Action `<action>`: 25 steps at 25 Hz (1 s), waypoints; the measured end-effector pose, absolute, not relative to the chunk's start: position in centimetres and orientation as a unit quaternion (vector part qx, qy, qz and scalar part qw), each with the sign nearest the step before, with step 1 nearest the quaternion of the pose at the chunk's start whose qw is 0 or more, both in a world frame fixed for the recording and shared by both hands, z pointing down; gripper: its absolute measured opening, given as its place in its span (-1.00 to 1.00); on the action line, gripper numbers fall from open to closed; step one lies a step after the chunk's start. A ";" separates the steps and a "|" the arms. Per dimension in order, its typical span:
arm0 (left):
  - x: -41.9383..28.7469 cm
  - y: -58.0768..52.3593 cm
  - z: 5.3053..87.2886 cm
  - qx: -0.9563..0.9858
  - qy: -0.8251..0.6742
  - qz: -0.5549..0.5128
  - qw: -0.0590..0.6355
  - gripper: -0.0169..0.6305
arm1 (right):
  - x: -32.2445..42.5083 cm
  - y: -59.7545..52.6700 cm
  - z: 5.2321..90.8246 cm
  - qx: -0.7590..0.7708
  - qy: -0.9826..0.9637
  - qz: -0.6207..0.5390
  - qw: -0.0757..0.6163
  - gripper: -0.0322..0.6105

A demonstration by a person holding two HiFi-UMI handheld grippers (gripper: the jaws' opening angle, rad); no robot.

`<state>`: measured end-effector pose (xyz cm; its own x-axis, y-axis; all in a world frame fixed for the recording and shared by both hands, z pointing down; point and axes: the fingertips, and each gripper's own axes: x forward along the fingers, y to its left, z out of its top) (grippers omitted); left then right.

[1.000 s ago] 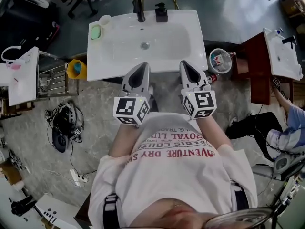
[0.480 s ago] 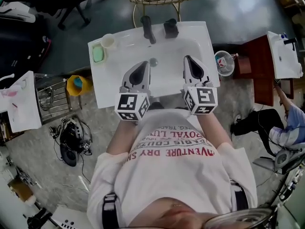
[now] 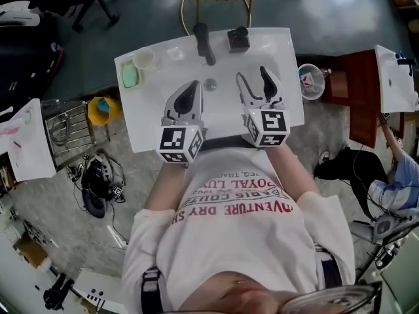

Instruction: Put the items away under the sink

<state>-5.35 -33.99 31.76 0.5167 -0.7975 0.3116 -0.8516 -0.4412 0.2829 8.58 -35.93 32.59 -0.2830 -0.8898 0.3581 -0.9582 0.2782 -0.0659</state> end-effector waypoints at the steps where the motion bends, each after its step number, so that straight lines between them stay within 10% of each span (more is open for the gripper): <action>1: -5.3 -34.3 32.2 0.846 -0.488 0.066 0.206 -0.88 | 8.5 -36.6 33.1 0.585 -0.789 0.135 0.127 -0.04; 9: -4.8 -36.6 36.6 0.842 -0.489 0.085 0.211 -0.88 | 9.4 -42.5 38.2 0.600 -0.779 0.146 0.103 0.32; 25: -6.3 -40.4 42.5 0.826 -0.508 0.095 0.226 -0.88 | 8.6 -50.1 47.5 0.613 -0.758 0.169 0.147 0.42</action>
